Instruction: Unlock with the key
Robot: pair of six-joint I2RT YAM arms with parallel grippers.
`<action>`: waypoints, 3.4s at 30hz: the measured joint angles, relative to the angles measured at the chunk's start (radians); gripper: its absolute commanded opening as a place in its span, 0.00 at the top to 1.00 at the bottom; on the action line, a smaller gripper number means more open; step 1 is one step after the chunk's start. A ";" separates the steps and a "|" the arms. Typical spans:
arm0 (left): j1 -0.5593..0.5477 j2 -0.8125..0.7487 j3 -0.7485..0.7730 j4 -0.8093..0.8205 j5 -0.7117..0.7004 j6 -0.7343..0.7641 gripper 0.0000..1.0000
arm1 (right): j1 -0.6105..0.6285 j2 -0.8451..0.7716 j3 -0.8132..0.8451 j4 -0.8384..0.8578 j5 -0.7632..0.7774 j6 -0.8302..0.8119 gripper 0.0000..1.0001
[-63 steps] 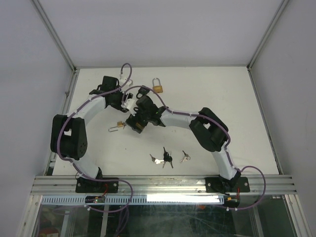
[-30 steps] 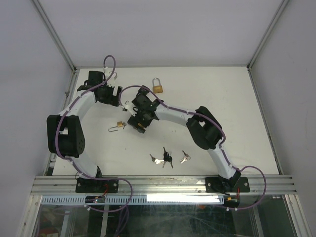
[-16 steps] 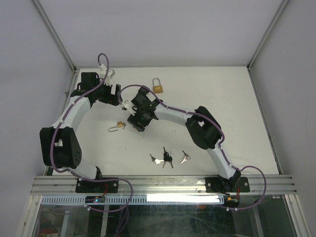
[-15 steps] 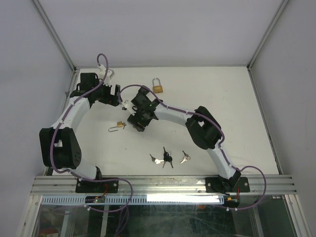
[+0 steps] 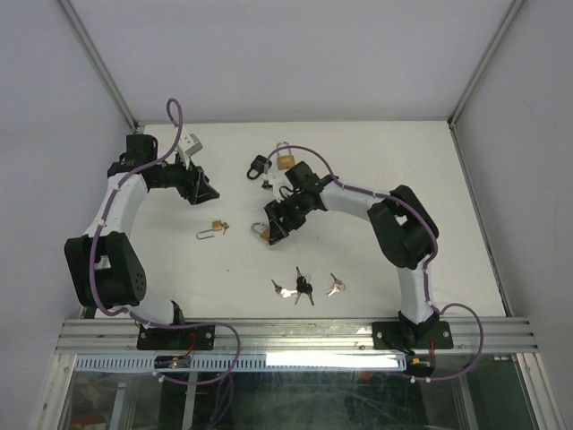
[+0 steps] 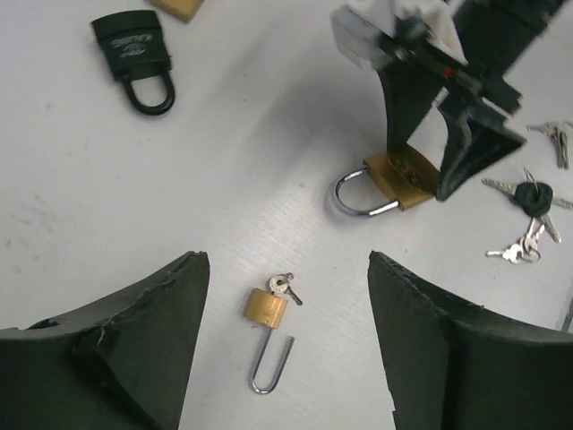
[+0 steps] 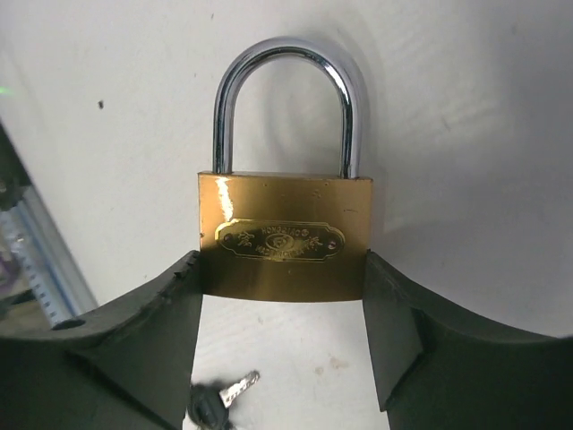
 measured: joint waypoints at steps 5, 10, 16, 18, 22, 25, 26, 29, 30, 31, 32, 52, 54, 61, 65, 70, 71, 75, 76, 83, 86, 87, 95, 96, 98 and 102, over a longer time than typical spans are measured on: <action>-0.077 0.000 -0.006 -0.216 0.050 0.410 0.16 | -0.084 -0.051 -0.120 0.060 -0.166 0.066 0.96; -0.192 -0.073 -0.091 -0.356 0.044 0.744 0.11 | -0.093 -0.116 -0.157 0.061 -0.310 0.067 0.96; -0.201 -0.193 -0.093 -0.397 0.107 1.022 0.12 | -0.080 -0.263 -0.151 0.047 -0.498 0.058 0.96; -0.212 -0.204 -0.091 -0.409 0.134 1.059 0.15 | -0.079 -0.293 -0.142 0.042 -0.536 0.060 0.96; -0.240 -0.204 -0.084 -0.435 0.167 1.094 0.28 | -0.077 -0.325 -0.129 0.059 -0.584 0.081 0.96; -0.265 -0.207 -0.068 -0.446 0.197 1.094 0.44 | -0.072 -0.325 -0.122 0.074 -0.593 0.100 0.96; -0.275 -0.210 -0.061 -0.447 0.212 1.089 0.44 | -0.072 -0.325 -0.121 0.078 -0.593 0.104 0.96; -0.298 -0.228 -0.047 -0.443 0.237 1.064 0.51 | -0.070 -0.325 -0.117 0.087 -0.594 0.116 0.96; -0.300 -0.236 -0.045 -0.441 0.241 1.058 0.51 | -0.069 -0.325 -0.116 0.090 -0.594 0.119 0.96; -0.304 -0.244 -0.045 -0.440 0.241 1.052 0.53 | -0.069 -0.325 -0.116 0.095 -0.594 0.122 0.96; -0.305 -0.249 -0.045 -0.440 0.240 1.047 0.54 | -0.068 -0.325 -0.116 0.099 -0.594 0.124 0.96; -0.366 -0.220 0.047 -0.402 -0.036 0.528 1.00 | -0.160 -0.436 -0.148 0.135 -0.452 0.211 0.00; -0.377 -0.220 0.043 -0.406 -0.129 0.415 1.00 | -0.194 -0.496 -0.174 0.136 -0.356 0.210 0.00; -0.433 -0.158 0.047 -0.509 -0.492 0.051 1.00 | -0.241 -0.620 -0.185 0.089 -0.016 0.177 0.00; -0.443 -0.045 0.095 -0.566 -0.587 -0.100 1.00 | -0.238 -0.629 -0.185 0.065 0.057 0.162 0.00; -0.451 -0.021 0.083 -0.509 -0.625 -0.252 1.00 | -0.238 -0.640 -0.205 0.060 0.088 0.154 0.00; -0.464 -0.037 0.064 -0.474 -0.634 -0.276 1.00 | -0.238 -0.645 -0.210 0.060 0.089 0.154 0.00; -0.541 -0.104 -0.032 -0.348 -0.674 -0.352 1.00 | -0.237 -0.656 -0.213 0.057 0.089 0.152 0.00; -0.558 -0.112 -0.051 -0.325 -0.687 -0.369 1.00 | -0.237 -0.658 -0.213 0.057 0.089 0.152 0.00; -0.586 -0.074 -0.092 -0.230 -0.744 -0.432 1.00 | -0.236 -0.677 -0.226 0.058 0.091 0.151 0.00; -0.585 -0.041 -0.093 -0.200 -0.763 -0.438 1.00 | -0.236 -0.684 -0.232 0.053 0.096 0.150 0.00; -0.585 -0.035 -0.093 -0.193 -0.764 -0.439 1.00 | -0.236 -0.686 -0.233 0.051 0.098 0.150 0.00; -0.585 -0.013 -0.091 -0.190 -0.758 -0.447 0.24 | -0.217 -0.686 -0.236 0.029 0.121 0.145 0.06; -0.585 -0.007 -0.091 -0.191 -0.758 -0.450 0.13 | -0.205 -0.686 -0.236 0.021 0.133 0.141 0.07; -0.585 -0.003 -0.091 -0.192 -0.755 -0.444 0.01 | -0.169 -0.685 -0.235 -0.003 0.168 0.137 0.14; -0.585 -0.012 -0.062 -0.193 -0.754 -0.444 0.01 | -0.020 -0.645 -0.225 -0.070 0.261 0.155 0.28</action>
